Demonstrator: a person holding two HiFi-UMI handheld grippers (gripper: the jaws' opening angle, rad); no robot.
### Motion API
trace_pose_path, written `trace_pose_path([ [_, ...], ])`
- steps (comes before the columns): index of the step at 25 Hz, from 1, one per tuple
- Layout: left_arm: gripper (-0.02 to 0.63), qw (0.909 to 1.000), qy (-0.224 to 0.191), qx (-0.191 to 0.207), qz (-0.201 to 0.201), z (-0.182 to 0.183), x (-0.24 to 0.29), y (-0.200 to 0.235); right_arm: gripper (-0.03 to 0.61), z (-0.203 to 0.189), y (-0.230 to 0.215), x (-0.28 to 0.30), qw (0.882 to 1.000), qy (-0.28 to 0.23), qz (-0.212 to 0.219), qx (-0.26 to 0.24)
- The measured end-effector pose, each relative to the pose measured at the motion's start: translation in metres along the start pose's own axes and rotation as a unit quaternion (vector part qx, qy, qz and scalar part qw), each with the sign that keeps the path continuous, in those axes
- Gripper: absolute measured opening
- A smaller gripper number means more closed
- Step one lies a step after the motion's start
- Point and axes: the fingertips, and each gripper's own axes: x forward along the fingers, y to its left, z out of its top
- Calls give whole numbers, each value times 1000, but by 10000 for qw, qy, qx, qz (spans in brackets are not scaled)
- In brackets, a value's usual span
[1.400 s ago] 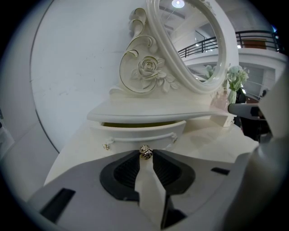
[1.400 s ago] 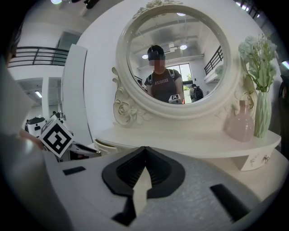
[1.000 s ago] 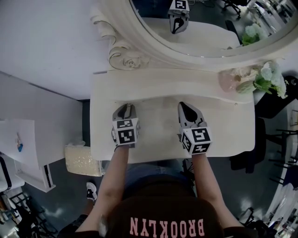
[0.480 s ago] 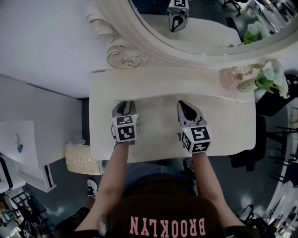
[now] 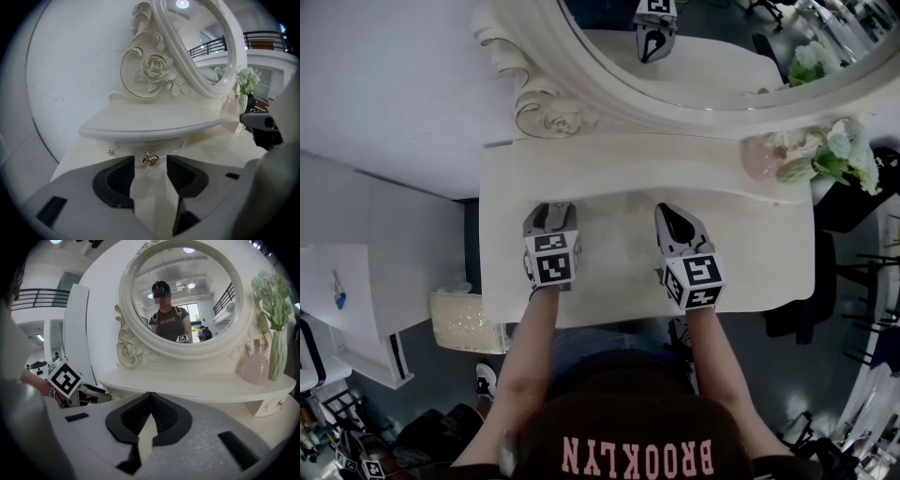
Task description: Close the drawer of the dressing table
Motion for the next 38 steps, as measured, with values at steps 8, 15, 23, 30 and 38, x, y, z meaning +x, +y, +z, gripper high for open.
trace_pose_path([
  [8, 218, 9997, 18, -223, 25, -5, -16, 0, -2, 1, 7, -7, 10000, -50, 58, -24],
  [15, 215, 9990, -214, -386, 71, 1, -36, -3, -2, 7, 14, -28, 9997, -197, 132, -106],
  [23, 120, 9965, -663, -413, 285, 11, -76, -12, -2, 15, 17, -65, 9988, -423, 178, -143],
  [30, 7, 9924, -1147, -248, 377, 16, -123, -30, -2, 22, 31, -105, 9970, -631, 362, -258],
  [38, 5, 9818, -1815, -195, 524, 34, -189, -47, -2, 40, 32, -157, 9944, -941, 434, -207],
])
